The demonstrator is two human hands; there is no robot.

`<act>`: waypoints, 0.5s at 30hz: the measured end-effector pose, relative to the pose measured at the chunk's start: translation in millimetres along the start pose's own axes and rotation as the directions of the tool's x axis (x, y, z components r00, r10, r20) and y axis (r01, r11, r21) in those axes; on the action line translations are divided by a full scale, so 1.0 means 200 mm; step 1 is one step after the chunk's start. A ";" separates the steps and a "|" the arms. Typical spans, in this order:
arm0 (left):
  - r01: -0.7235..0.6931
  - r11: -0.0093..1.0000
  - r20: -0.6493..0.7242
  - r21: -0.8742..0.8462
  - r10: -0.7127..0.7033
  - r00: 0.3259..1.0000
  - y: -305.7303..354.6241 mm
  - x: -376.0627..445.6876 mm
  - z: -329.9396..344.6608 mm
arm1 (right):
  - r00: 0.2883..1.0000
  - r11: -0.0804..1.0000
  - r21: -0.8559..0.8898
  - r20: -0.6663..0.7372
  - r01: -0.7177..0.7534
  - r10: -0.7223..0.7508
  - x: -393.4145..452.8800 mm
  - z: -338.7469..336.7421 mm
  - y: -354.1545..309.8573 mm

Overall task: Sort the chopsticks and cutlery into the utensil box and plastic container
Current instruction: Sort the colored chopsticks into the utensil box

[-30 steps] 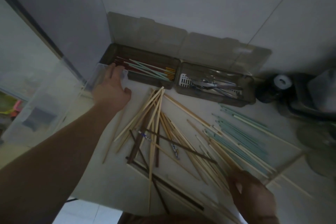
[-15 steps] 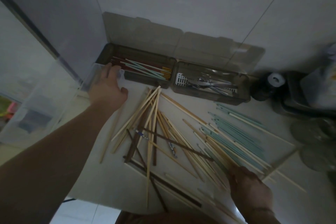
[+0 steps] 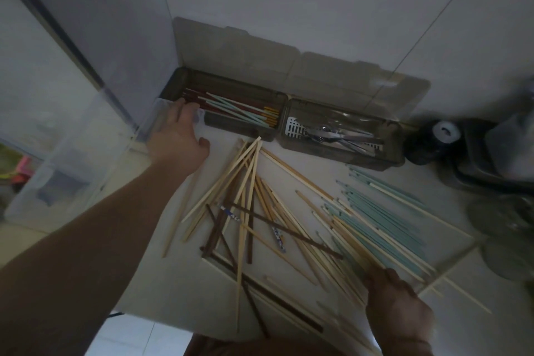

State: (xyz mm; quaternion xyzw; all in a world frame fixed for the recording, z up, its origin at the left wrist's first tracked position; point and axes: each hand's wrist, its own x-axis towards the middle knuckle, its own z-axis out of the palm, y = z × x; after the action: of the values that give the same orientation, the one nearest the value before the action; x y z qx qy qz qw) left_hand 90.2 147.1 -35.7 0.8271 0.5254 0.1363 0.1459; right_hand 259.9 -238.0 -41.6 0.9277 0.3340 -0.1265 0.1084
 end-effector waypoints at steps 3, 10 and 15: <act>0.007 1.000 0.001 0.002 -0.007 1.000 0.01 0.00 0.00 | 0.999 0.999 -0.026 -0.024 0.030 -0.031 -0.02 0.02 0.00; -0.004 1.000 -0.011 -0.010 0.004 1.000 0.00 0.00 0.00 | 0.998 0.996 -0.091 0.065 0.012 -0.006 0.02 -0.05 0.01; -0.004 1.000 -0.013 -0.013 0.004 1.000 -0.01 0.00 0.01 | 0.996 0.999 0.047 0.088 0.006 -0.010 0.09 -0.24 0.00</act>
State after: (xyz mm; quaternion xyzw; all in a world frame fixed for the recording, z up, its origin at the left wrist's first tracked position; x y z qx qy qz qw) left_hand 88.7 148.7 -37.7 0.8262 0.5238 0.1456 0.1477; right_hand 281.7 -214.4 -2.0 0.9222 0.3295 -0.1756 0.1010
